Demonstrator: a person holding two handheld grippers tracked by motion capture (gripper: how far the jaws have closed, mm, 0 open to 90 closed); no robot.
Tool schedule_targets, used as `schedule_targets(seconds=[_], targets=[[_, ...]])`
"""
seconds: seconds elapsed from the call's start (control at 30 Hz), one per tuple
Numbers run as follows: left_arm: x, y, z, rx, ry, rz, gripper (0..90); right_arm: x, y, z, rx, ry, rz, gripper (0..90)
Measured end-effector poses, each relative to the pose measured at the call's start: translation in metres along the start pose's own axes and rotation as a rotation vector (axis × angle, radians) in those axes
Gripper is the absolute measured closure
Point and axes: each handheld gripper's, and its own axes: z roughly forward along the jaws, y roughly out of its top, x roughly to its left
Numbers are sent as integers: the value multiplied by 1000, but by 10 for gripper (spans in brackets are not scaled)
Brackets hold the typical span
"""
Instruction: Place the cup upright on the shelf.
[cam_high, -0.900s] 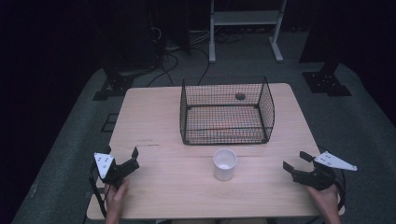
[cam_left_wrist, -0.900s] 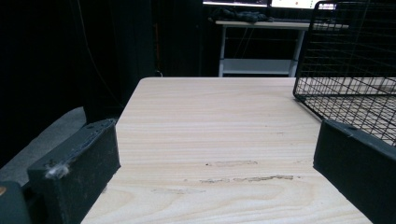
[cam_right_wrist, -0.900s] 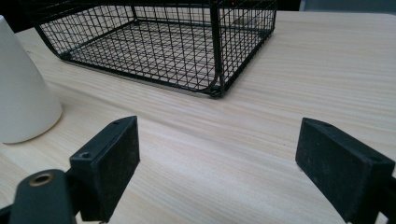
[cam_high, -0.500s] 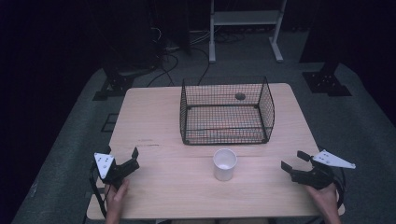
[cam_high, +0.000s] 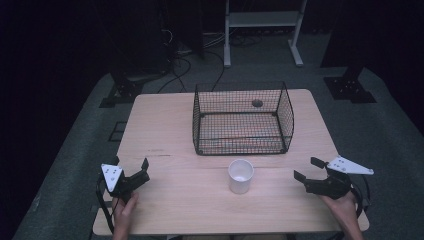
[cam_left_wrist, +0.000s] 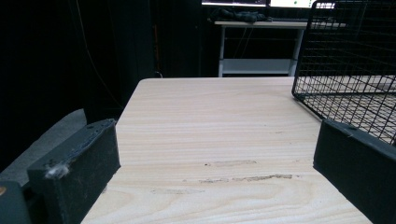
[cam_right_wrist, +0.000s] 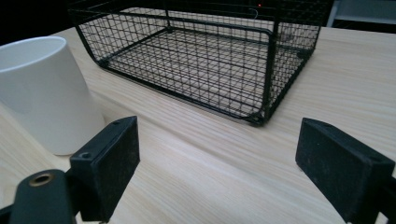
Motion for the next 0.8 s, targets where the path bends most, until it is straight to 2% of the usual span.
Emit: schedule_targets(seconds=[0.3, 0.47, 0.8], targets=[[0, 0, 0, -1, 0, -3, 0, 12, 14, 9, 7, 36, -39, 129], [0, 0, 0, -1, -2, -1, 0, 19, 21, 16, 12, 79, -48, 129], [0, 0, 0, -3, -3, -4, 0, 33, 35, 25, 17, 125, -80, 129]])
